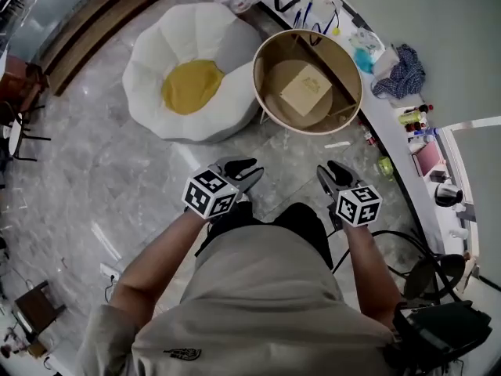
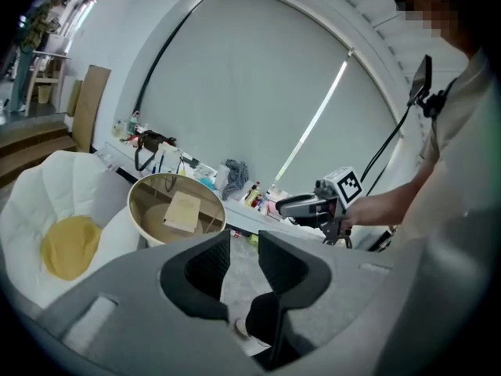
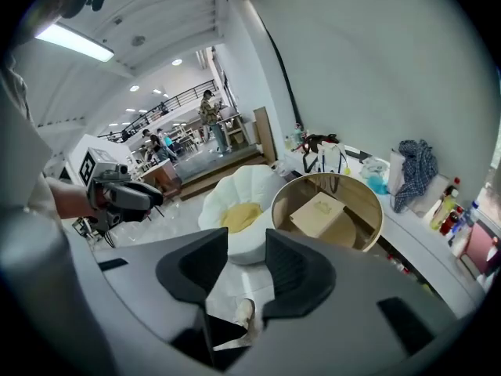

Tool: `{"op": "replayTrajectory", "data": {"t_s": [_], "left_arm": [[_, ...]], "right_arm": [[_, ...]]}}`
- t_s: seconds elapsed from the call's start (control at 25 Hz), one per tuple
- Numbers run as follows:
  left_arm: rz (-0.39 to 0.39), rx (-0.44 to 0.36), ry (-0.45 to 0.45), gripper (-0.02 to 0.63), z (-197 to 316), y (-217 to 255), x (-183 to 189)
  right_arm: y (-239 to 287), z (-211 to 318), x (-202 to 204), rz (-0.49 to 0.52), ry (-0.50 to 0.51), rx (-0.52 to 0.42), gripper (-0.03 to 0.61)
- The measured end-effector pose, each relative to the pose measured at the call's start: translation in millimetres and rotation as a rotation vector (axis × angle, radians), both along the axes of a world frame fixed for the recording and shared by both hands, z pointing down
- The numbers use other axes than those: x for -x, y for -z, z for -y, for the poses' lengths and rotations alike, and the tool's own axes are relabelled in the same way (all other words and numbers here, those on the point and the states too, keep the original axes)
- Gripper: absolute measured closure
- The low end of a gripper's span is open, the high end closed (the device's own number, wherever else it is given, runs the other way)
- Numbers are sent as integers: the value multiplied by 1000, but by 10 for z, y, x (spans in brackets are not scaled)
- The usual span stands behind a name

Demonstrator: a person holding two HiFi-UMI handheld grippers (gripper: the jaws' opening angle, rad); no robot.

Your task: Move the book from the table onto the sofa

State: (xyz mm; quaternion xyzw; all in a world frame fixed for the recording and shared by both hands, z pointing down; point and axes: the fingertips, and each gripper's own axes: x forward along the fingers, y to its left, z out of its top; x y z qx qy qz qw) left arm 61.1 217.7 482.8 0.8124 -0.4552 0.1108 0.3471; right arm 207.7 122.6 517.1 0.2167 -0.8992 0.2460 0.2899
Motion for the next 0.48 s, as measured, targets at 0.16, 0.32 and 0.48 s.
{"op": "replayTrajectory", "data": {"t_s": [0.16, 0.32, 0.48], "left_arm": [[-13, 13, -39, 515, 273, -121, 272], [-36, 39, -56, 515, 609, -311, 350], [-19, 69, -100, 515, 993, -495, 316]], "right_arm": [[-67, 147, 113, -34, -67, 24, 425], [-202, 372, 84, -48, -136, 46, 433], [-400, 721, 51, -23, -208, 101, 439]]}}
